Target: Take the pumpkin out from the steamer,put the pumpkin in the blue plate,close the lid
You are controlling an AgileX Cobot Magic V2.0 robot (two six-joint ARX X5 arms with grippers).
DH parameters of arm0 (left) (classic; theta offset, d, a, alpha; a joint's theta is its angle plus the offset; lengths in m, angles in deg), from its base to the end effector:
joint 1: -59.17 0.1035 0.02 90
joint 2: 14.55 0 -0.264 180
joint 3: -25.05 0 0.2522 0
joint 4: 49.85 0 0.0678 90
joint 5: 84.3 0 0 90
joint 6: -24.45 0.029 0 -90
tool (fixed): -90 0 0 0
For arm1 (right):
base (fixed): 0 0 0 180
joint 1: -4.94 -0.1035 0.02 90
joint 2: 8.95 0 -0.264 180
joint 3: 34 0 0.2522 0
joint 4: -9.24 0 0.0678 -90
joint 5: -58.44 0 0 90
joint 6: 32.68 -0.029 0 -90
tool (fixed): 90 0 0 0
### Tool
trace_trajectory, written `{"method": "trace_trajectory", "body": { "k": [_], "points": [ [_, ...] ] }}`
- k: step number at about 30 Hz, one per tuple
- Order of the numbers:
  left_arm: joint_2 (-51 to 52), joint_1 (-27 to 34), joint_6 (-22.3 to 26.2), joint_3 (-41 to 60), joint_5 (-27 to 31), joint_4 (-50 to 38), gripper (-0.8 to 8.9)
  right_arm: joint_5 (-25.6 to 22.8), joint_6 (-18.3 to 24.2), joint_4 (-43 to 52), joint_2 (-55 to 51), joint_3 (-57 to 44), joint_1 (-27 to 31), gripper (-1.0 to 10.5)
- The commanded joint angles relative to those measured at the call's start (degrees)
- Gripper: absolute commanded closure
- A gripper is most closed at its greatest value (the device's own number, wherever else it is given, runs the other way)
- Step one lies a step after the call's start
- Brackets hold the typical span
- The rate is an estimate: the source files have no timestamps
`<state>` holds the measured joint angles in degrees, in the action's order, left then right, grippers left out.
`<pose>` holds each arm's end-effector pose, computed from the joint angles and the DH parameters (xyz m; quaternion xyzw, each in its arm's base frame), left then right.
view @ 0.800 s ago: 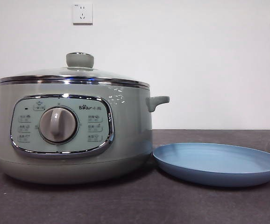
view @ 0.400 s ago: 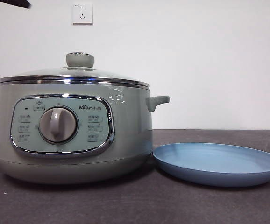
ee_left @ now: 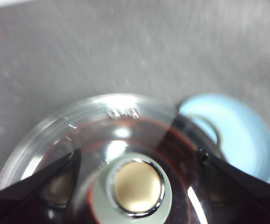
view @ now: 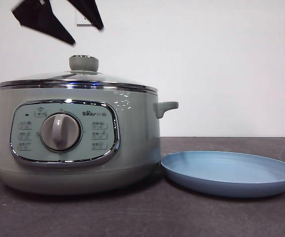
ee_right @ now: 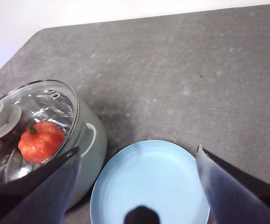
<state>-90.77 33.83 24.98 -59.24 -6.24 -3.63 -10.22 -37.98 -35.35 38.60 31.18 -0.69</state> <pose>0.2527 -0.1263 0.3359 0.0423 0.3232 -0.3036 0.8953 0.1648 0.0269 0.3317 0.0755 0.2412 0.2158 0.9432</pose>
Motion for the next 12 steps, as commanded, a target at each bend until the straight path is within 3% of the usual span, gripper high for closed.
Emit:
{"method": "trace_trajectory", "body": {
  "k": [1, 12],
  "points": [
    [-2.5, -0.7, 1.2, 0.0, 0.4, 0.8, 4.05, -0.4, 0.3, 0.3, 0.1, 0.1, -0.1, 5.4],
    [-5.0, -1.0, 2.3, 0.0, 1.4, 3.7, 4.09, -0.4, 0.3, 0.3, 0.1, 0.1, -0.1, 5.4]
  ]
}}
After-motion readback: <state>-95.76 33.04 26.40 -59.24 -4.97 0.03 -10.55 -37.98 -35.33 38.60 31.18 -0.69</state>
